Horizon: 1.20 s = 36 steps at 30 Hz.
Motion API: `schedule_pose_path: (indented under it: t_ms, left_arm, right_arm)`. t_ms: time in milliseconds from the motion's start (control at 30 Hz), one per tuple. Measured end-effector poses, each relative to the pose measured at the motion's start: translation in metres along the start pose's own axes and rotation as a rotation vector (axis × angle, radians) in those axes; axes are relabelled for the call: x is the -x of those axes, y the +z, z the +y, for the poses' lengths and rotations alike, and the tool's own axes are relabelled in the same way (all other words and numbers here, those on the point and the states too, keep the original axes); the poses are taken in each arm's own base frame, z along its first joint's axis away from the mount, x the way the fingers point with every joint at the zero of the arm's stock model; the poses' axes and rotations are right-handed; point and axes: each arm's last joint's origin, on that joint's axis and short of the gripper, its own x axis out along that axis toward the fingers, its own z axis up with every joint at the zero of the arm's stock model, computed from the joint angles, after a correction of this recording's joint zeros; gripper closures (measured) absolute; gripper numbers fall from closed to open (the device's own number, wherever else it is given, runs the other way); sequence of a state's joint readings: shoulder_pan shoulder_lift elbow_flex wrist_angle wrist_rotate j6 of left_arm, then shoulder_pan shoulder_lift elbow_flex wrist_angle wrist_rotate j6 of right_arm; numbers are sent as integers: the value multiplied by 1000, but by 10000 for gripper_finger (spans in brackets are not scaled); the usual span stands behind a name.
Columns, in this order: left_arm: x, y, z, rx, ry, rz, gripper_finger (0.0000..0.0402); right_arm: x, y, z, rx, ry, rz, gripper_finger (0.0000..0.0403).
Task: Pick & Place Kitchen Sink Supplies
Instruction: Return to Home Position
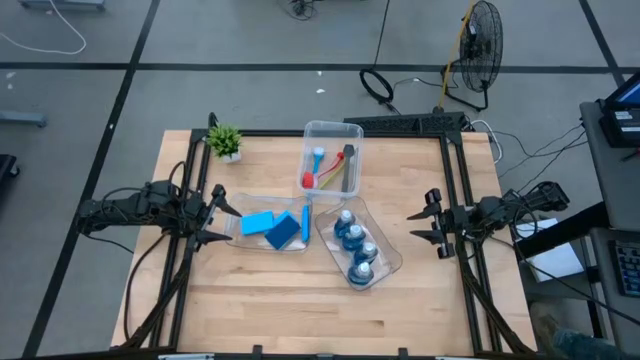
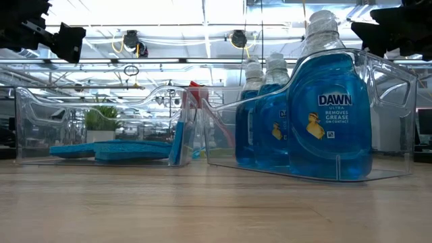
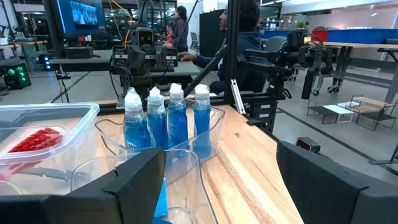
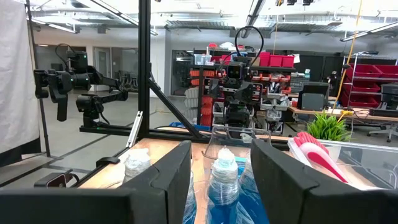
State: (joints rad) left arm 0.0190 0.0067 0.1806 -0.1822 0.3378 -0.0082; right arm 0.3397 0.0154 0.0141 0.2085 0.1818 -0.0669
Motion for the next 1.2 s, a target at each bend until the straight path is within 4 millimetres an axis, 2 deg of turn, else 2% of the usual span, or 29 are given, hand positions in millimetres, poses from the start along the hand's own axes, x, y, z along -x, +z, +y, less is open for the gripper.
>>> schedule_pose_path:
  t_ms: [367, 800, 1200]
  left_arm:
    - [0, 0, 0, 0, 0, 0, 76]
    - [0, 0, 0, 0, 0, 0, 96]
    - [0, 0, 0, 0, 0, 0, 74]
  right_arm:
    - [0, 0, 0, 0, 0, 0, 248]
    - [0, 0, 0, 0, 0, 0, 248]
    - [0, 0, 0, 0, 0, 0, 248]
